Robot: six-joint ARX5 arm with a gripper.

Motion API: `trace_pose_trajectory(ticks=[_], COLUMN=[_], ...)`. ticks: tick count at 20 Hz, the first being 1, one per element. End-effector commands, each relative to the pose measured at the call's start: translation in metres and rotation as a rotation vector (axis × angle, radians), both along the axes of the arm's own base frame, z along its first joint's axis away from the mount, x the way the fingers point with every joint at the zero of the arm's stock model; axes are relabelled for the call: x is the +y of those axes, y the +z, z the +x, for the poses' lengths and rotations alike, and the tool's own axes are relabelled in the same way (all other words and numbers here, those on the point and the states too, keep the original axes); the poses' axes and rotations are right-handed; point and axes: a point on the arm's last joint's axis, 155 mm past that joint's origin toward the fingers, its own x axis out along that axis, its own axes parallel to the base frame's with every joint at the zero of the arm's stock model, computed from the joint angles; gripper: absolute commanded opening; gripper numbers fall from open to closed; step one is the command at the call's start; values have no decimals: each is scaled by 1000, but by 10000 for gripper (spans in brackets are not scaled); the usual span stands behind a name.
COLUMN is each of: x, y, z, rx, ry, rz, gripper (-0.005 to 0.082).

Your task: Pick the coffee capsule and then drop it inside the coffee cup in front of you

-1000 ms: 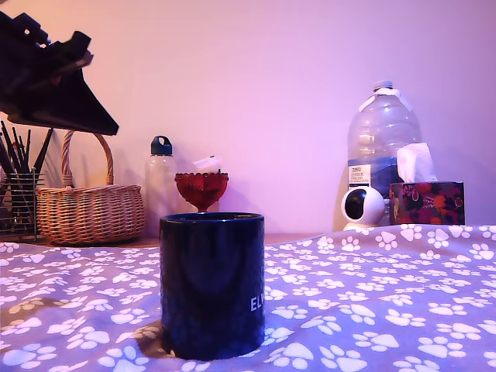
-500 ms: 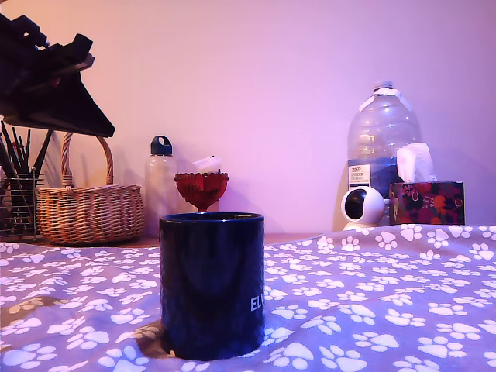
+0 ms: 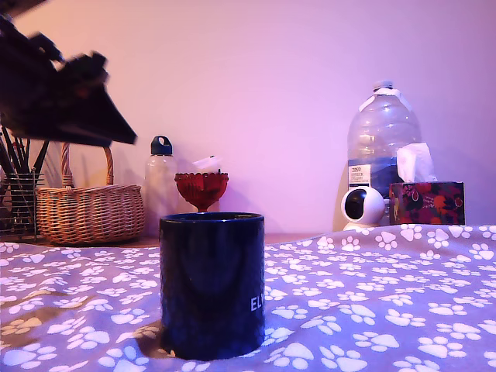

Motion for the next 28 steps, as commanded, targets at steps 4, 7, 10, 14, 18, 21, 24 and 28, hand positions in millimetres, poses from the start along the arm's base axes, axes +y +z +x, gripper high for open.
trace_pose_trajectory(ticks=[4, 7, 10, 14, 18, 21, 24, 28], x=[-3, -4, -2, -6, -9, -6, 1, 5], y=[-21, -19, -27, -38, -49, -55, -65, -73], z=[10, 16, 24, 36, 46, 55, 64, 78], rx=[8, -16, -17, -39, -56, -79, -85, -85], ry=[4, 11, 23, 30, 35, 53, 76, 82], rz=[8, 1, 3, -4, -12, -19, -22, -30], gripper=[610, 610, 609, 609, 609, 609, 609, 609])
